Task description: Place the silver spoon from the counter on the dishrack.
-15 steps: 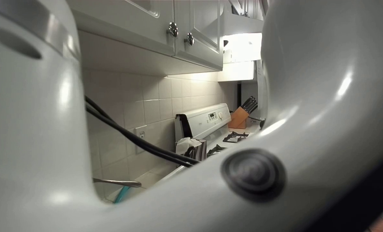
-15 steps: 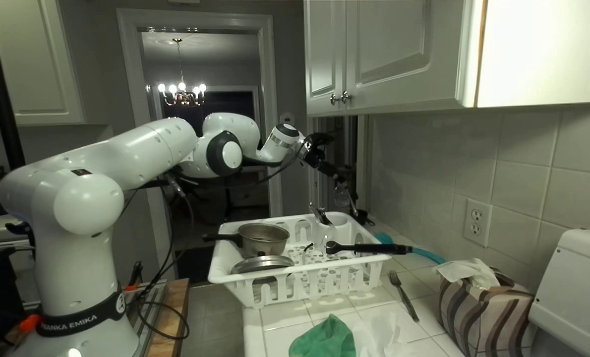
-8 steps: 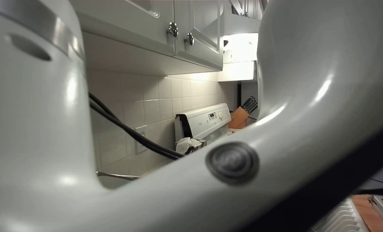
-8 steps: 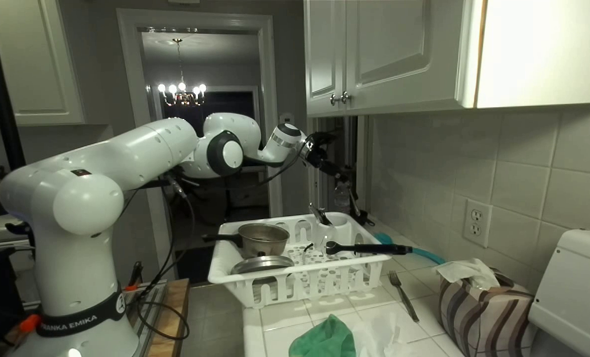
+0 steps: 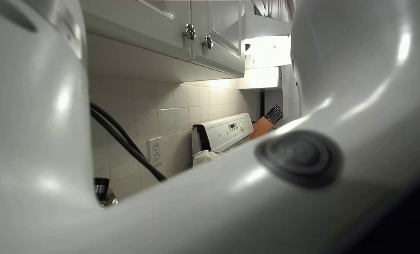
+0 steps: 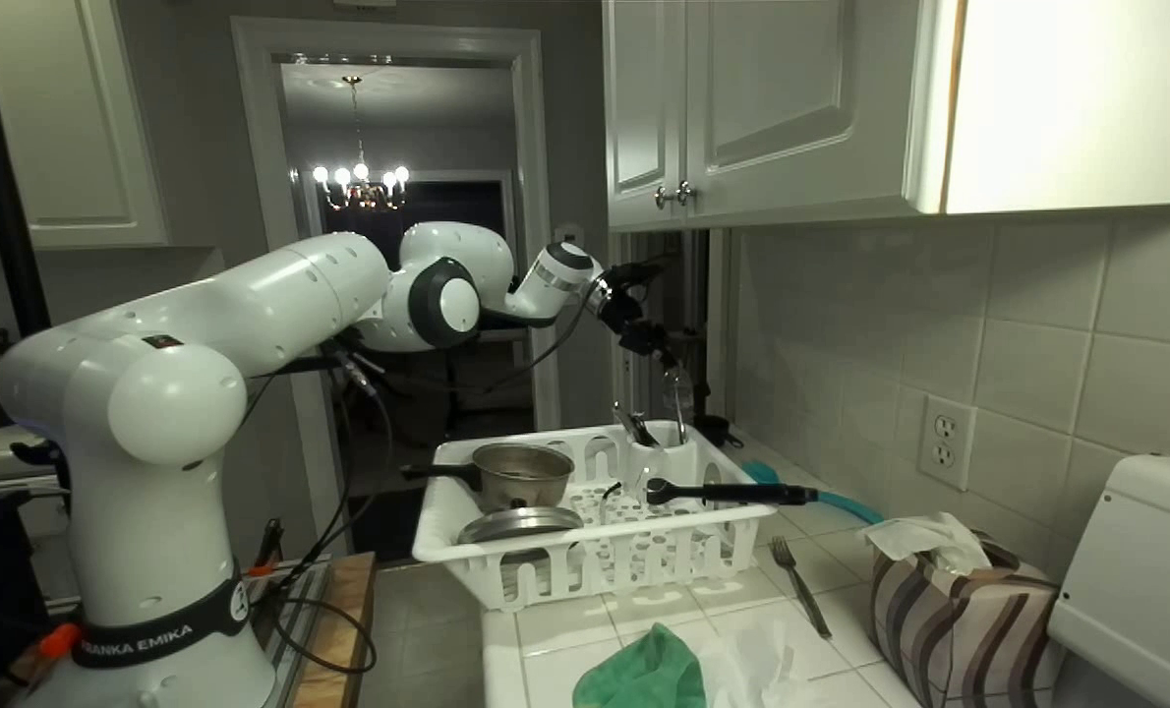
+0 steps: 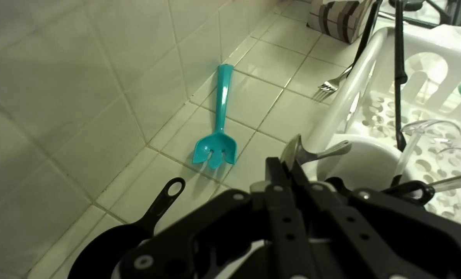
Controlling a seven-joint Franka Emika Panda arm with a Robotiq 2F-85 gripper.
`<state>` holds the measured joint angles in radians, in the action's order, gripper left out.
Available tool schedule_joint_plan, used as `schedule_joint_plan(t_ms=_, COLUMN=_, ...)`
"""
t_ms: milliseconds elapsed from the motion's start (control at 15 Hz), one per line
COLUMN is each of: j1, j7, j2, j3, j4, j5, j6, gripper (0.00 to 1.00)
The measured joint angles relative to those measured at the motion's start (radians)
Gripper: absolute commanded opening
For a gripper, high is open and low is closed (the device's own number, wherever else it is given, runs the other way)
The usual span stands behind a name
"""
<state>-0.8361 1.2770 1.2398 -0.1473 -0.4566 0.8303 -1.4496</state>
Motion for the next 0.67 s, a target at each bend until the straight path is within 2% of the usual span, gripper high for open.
schedule_joint_plan(t_ms=667, j1=0.015, j7=-0.190, j2=-0.012, j3=0.004, j4=0.000, j5=-0.035, j6=-0.001, gripper=0.01)
